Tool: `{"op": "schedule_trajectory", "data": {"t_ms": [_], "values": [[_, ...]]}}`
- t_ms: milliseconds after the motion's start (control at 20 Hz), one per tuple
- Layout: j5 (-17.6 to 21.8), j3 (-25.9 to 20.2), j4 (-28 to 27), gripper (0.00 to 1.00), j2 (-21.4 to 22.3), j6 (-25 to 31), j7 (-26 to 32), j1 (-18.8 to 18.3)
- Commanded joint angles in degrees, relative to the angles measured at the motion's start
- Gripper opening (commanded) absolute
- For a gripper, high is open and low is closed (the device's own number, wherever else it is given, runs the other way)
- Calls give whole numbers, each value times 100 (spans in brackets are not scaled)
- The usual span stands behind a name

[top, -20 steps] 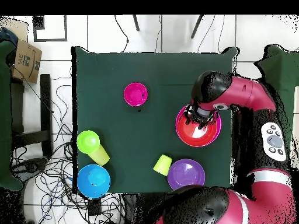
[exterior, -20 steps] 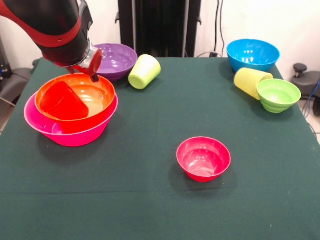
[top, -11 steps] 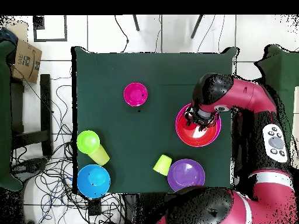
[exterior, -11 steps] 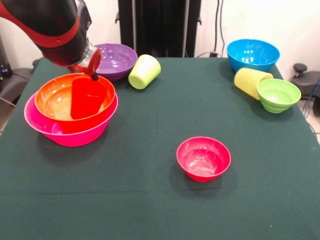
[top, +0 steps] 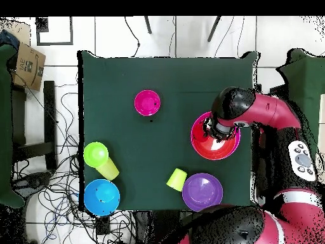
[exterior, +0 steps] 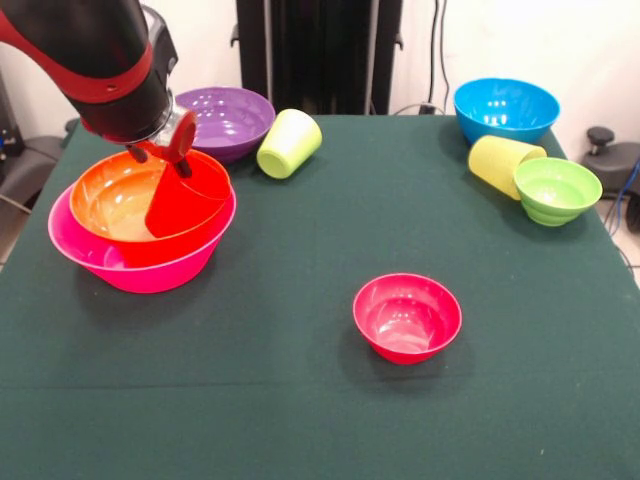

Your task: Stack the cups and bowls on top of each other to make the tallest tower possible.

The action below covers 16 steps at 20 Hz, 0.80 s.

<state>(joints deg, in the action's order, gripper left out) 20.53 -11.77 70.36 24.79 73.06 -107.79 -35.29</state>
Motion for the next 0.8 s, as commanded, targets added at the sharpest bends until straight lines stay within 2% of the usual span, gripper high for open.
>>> {"op": "schedule_trajectory", "data": {"t_ms": [50, 350, 800], "values": [[320, -467, 352, 100, 88, -313, 1232, 77], [300, -428, 436, 100, 235, -221, 1180, 112], [465, -462, 240, 100, 125, -292, 1375, 85]]}}
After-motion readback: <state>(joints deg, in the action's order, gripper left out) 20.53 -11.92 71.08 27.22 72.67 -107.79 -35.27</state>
